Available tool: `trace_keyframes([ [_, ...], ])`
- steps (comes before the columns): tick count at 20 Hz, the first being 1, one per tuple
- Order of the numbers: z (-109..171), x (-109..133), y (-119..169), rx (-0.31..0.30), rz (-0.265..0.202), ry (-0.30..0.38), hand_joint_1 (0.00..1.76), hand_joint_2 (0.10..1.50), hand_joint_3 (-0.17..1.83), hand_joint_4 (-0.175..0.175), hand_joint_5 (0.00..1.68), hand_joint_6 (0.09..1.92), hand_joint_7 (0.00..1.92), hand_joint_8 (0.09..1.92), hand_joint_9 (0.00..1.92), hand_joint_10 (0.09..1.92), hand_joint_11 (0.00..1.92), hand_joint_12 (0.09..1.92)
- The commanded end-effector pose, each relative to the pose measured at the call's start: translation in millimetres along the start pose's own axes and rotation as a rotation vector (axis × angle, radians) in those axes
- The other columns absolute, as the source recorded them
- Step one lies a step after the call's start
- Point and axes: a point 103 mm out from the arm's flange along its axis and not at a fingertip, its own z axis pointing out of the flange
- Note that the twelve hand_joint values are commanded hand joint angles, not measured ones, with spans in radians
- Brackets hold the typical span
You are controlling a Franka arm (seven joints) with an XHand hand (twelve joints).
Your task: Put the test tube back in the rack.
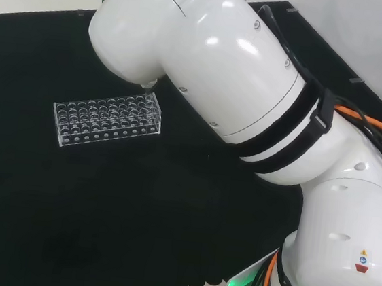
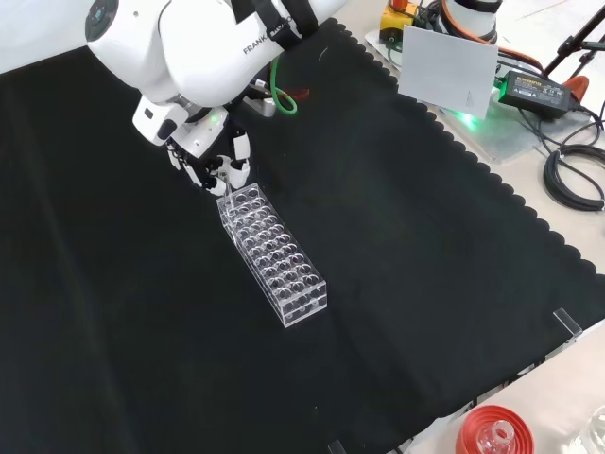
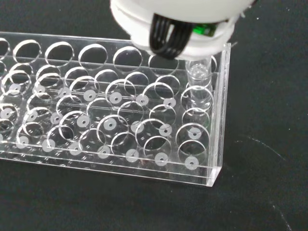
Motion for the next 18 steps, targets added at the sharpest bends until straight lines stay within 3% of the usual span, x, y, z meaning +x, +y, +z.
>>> trace_keyframes([
  [1, 1.6, -0.3, 0.0, 0.001, -0.002, 0.0, 1.43, 0.67, 0.52, -0.175, 1.38, 0.39, 1.86, 0.31, 1.4, 0.42, 0.98, 1.17],
  [16, 4.6, -0.8, 2.0, 0.002, -0.007, 0.008, 1.43, 0.67, 0.52, -0.175, 1.38, 0.39, 1.86, 0.31, 1.39, 0.42, 0.97, 1.18],
  [18, 5.1, -2.8, 2.1, 0.041, -0.015, 0.041, 1.43, 0.69, 0.48, -0.175, 1.37, 0.4, 1.84, 0.3, 1.38, 0.43, 0.95, 1.19],
])
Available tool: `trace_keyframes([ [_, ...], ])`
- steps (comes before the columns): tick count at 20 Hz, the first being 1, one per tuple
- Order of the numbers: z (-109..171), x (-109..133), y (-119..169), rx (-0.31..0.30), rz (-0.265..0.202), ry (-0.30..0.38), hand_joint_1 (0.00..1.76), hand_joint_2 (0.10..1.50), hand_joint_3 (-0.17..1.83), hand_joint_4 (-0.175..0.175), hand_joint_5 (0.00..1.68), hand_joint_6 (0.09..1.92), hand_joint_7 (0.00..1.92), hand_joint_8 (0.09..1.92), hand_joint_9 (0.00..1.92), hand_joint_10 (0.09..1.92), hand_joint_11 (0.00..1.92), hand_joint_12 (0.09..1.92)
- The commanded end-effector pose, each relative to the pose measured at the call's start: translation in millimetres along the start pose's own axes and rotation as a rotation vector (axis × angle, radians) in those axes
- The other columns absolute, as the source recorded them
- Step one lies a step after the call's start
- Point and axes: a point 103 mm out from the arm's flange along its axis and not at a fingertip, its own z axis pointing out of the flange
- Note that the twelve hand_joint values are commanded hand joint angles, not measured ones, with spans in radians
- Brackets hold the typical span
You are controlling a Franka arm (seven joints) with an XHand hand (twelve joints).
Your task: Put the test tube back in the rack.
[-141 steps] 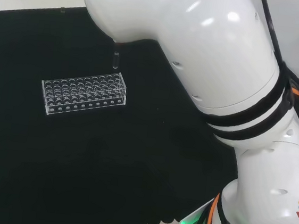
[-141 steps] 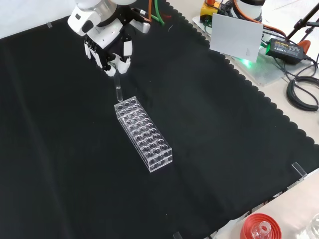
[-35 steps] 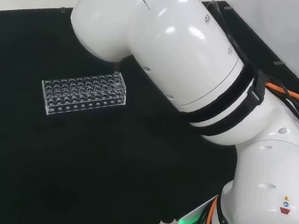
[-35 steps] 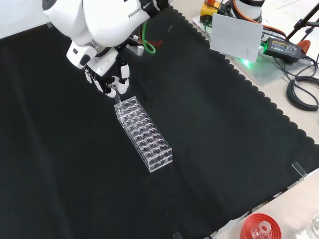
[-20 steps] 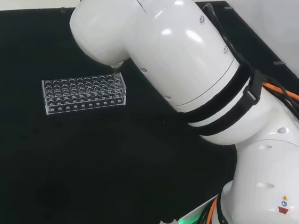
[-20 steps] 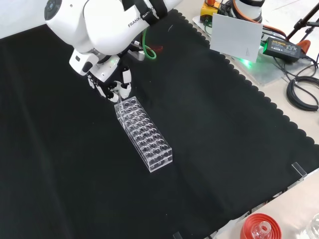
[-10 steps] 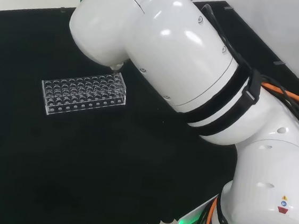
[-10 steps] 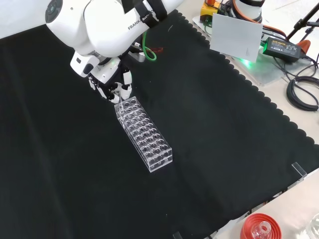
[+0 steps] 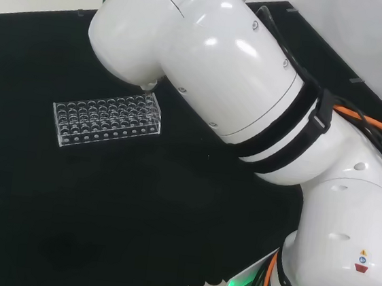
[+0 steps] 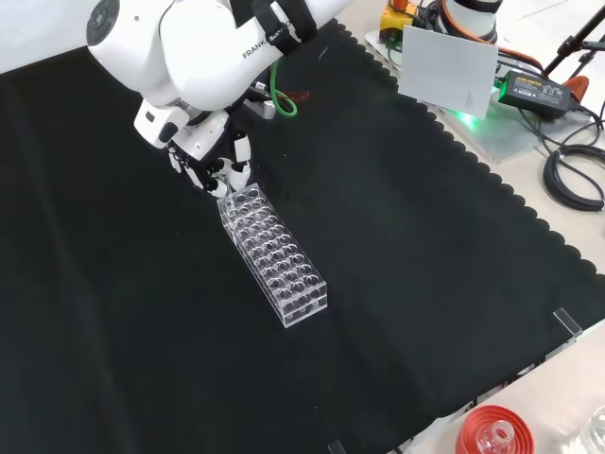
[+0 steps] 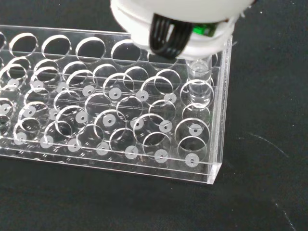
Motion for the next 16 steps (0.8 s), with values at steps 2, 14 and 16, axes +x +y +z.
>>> trace_keyframes([
  [2, 1, -5, -1, 0.099, -0.021, 0.064, 1.32, 0.62, 0.53, -0.175, 1.27, 0.38, 1.61, 0.3, 1.41, 0.54, 0.79, 1.28],
  [14, -17, -10, -13, 0.067, -0.039, 0.11, 1.04, 0.52, 0.49, -0.018, 0.31, 0.78, 0.72, 0.92, 0.9, 0.91, 0.34, 1.52],
  [16, -26, -11, -20, 0.048, -0.05, 0.12, 1.04, 0.53, 0.49, -0.016, 0.32, 0.77, 0.71, 0.93, 0.89, 0.91, 0.34, 1.53],
])
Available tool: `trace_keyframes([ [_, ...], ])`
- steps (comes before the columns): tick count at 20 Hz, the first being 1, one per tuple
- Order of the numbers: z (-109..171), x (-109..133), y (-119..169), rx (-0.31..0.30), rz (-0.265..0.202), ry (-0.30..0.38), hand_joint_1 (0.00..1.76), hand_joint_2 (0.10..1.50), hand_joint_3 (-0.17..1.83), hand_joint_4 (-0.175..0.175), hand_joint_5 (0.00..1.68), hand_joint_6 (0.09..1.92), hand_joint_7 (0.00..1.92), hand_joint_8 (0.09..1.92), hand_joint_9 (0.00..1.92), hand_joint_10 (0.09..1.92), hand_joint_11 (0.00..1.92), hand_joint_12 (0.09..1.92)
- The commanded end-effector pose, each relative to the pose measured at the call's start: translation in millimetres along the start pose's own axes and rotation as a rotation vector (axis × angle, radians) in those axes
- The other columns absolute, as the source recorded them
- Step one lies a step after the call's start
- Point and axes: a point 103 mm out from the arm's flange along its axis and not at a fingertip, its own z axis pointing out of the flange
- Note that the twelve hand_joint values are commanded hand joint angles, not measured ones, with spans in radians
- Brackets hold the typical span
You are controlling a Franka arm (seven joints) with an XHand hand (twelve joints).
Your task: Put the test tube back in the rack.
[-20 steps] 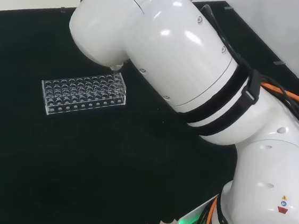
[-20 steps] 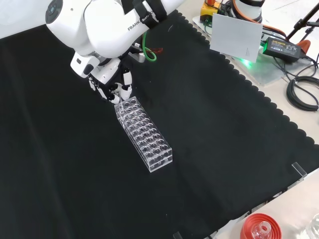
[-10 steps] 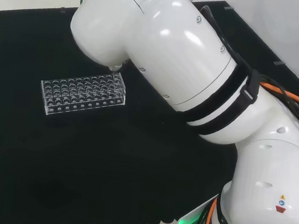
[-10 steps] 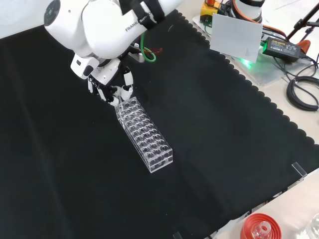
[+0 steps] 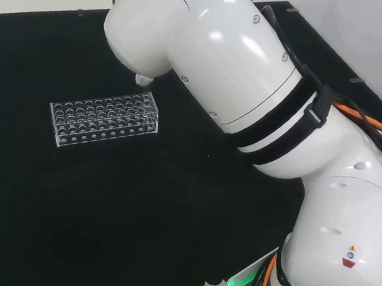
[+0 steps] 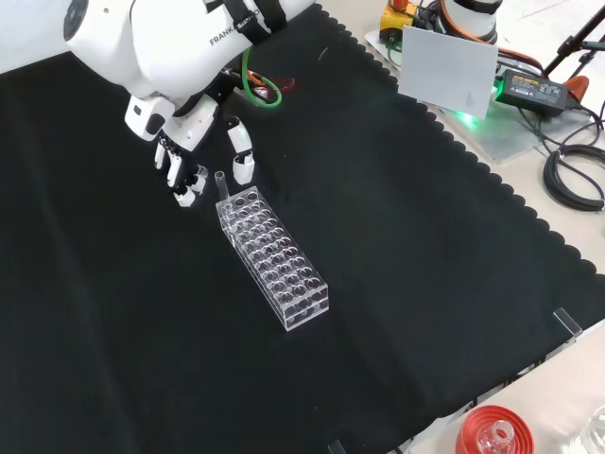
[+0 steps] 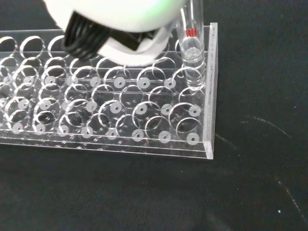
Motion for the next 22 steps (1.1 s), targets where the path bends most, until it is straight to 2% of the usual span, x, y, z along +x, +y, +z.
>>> trace_keyframes([
  [1, -18, 2, -19, -0.043, -0.034, 0.034, 1.04, 0.53, 0.48, -0.015, 0.32, 0.77, 0.71, 0.93, 0.89, 0.91, 0.34, 1.53],
  [9, -69, 0, -66, -0.163, -0.089, 0.136, 1.04, 0.53, 0.48, -0.013, 0.33, 0.76, 0.71, 0.92, 0.89, 0.9, 0.33, 1.53],
  [16, -104, -4, -103, -0.24, -0.111, 0.21, 1.04, 0.53, 0.48, -0.011, 0.35, 0.75, 0.71, 0.92, 0.88, 0.9, 0.33, 1.53],
  [22, -125, -9, -145, -0.309, -0.115, 0.277, 1.04, 0.53, 0.48, -0.009, 0.37, 0.76, 0.71, 0.92, 0.88, 0.9, 0.33, 1.53],
])
